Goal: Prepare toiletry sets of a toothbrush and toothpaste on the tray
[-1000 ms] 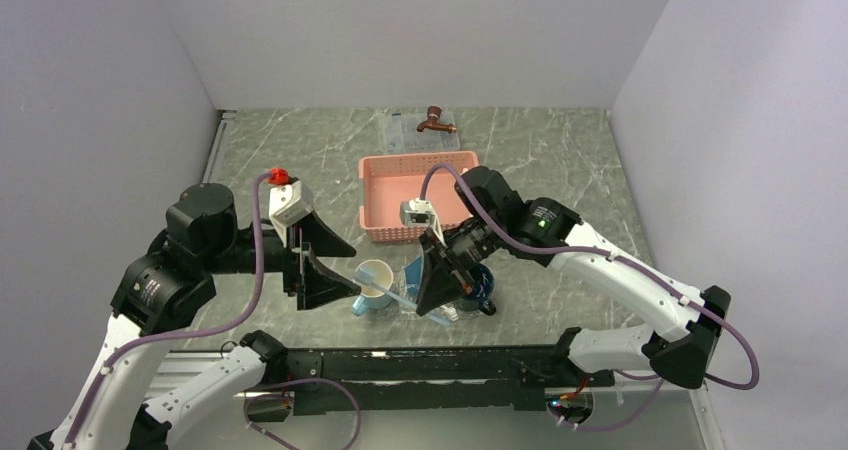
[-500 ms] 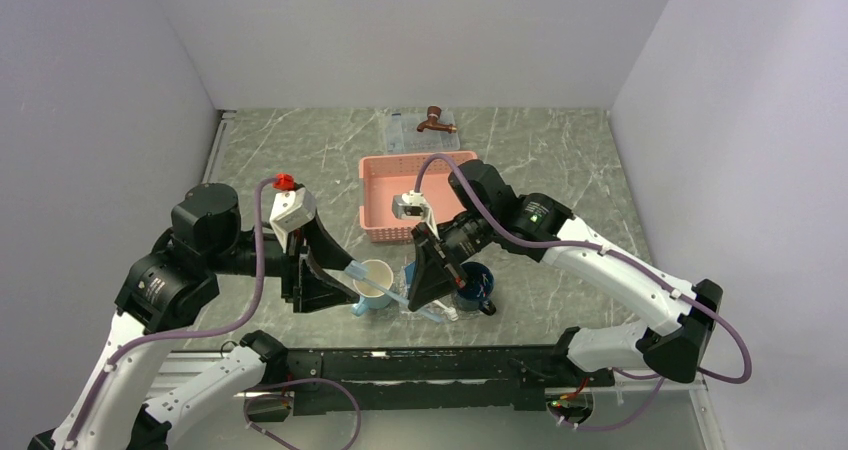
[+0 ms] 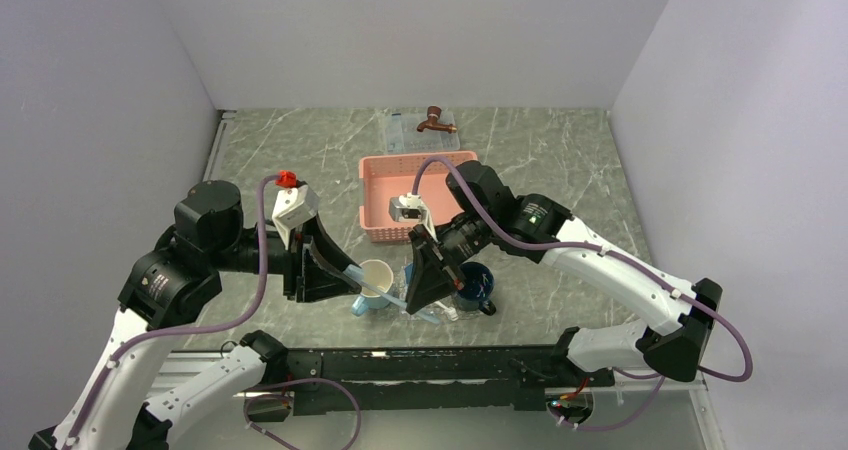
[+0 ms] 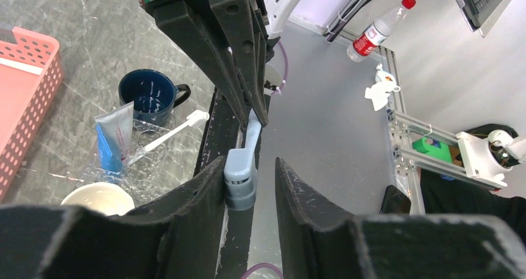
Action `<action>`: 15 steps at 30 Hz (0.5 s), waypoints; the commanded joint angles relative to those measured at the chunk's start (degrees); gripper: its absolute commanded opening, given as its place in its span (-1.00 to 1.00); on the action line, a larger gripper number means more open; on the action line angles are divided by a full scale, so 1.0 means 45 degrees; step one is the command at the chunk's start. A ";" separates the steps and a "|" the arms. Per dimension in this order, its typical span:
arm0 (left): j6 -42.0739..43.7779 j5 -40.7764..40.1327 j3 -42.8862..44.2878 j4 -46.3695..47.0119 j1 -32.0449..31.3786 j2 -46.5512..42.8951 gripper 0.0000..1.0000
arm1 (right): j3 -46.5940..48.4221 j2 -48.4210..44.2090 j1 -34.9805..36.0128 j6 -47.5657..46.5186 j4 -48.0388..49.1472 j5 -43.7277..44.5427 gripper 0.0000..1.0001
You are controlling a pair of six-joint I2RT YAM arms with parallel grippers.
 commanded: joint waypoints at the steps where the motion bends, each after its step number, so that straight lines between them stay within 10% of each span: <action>1: 0.0002 0.0203 0.0021 0.0458 0.0064 0.0088 -0.29 | 0.0594 -0.0023 0.0091 -0.0053 0.0493 -0.0061 -1.00; 11: -0.0040 0.0269 -0.0046 0.0388 0.0071 0.0134 -1.00 | 0.0466 -0.0219 0.0132 0.0081 0.0560 0.0617 -0.99; 15: -0.0132 0.0203 -0.0096 0.0488 0.0062 0.0079 -1.00 | 0.0411 -0.0402 0.0125 0.0119 0.0451 0.1280 -0.26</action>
